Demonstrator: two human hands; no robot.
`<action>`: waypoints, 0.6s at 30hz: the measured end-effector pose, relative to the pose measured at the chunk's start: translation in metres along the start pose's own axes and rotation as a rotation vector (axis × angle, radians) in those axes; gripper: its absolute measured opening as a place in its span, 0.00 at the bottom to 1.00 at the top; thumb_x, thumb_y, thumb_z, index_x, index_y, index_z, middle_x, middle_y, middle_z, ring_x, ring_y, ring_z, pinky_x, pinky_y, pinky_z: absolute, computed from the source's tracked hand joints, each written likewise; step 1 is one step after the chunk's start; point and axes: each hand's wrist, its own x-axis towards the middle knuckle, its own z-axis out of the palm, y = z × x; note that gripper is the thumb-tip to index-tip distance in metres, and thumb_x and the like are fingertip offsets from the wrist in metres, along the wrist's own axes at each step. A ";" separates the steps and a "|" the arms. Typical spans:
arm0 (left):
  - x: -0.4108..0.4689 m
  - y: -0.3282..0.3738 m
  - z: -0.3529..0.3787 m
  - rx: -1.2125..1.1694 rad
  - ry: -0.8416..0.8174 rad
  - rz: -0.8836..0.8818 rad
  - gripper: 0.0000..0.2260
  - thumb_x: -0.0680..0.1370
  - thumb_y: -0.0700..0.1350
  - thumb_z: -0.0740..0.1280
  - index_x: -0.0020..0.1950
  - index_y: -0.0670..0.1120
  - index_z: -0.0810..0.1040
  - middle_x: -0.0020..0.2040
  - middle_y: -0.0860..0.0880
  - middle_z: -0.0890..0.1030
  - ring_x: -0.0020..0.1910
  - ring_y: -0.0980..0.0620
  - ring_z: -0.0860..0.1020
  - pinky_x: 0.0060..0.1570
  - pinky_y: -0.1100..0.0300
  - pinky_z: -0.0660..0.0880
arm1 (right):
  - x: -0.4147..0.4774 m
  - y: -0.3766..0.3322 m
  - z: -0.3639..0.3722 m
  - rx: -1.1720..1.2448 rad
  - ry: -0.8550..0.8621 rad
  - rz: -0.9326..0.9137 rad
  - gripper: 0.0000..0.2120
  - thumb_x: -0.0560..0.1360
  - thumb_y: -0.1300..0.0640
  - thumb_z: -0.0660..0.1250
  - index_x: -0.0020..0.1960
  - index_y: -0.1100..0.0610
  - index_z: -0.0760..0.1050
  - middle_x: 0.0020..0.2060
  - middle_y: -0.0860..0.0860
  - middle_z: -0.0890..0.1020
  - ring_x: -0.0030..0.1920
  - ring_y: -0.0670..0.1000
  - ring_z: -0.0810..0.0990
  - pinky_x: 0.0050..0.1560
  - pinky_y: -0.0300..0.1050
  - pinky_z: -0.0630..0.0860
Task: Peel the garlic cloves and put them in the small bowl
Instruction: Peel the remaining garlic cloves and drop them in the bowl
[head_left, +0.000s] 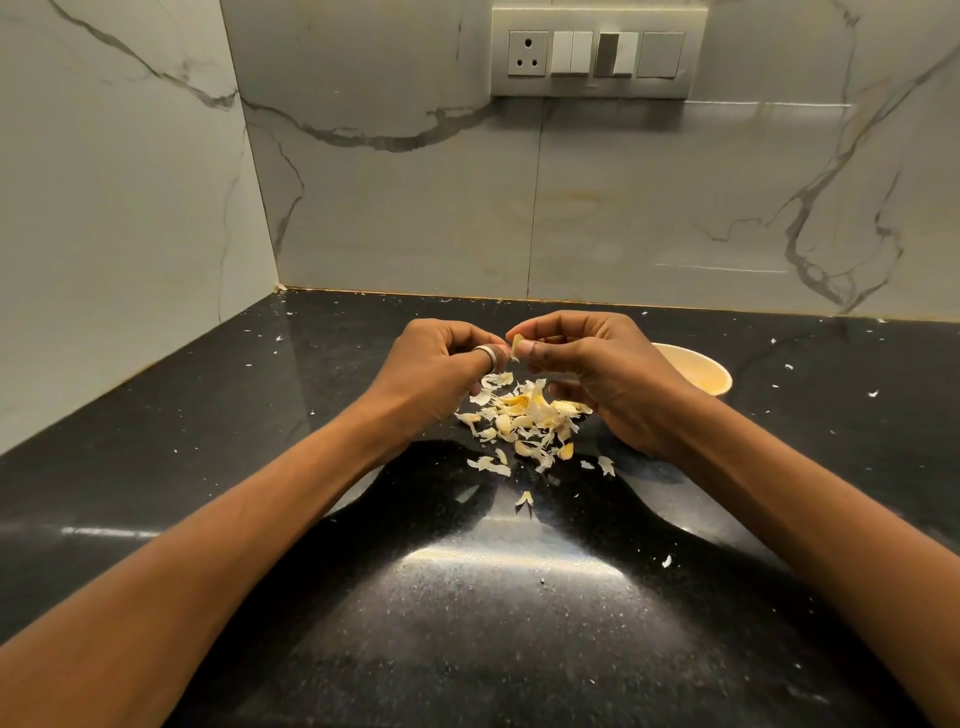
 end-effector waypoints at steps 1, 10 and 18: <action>0.000 0.000 0.000 0.001 -0.001 0.001 0.04 0.79 0.40 0.69 0.48 0.45 0.84 0.29 0.57 0.79 0.26 0.63 0.72 0.25 0.72 0.68 | 0.000 0.000 0.000 -0.006 -0.004 -0.002 0.04 0.76 0.62 0.72 0.48 0.55 0.85 0.43 0.53 0.84 0.45 0.50 0.80 0.41 0.43 0.75; 0.000 -0.002 0.001 0.040 -0.014 -0.012 0.05 0.80 0.42 0.69 0.45 0.46 0.82 0.37 0.50 0.80 0.29 0.62 0.74 0.26 0.71 0.69 | -0.002 0.002 0.001 -0.007 -0.043 -0.017 0.05 0.76 0.62 0.71 0.51 0.57 0.84 0.46 0.55 0.84 0.46 0.50 0.79 0.40 0.40 0.76; 0.001 -0.004 0.001 0.083 0.014 -0.042 0.08 0.80 0.43 0.67 0.43 0.45 0.82 0.39 0.46 0.82 0.32 0.58 0.75 0.29 0.66 0.68 | 0.000 0.000 -0.003 0.062 -0.022 -0.009 0.06 0.76 0.62 0.72 0.52 0.59 0.84 0.44 0.54 0.84 0.45 0.51 0.79 0.40 0.43 0.75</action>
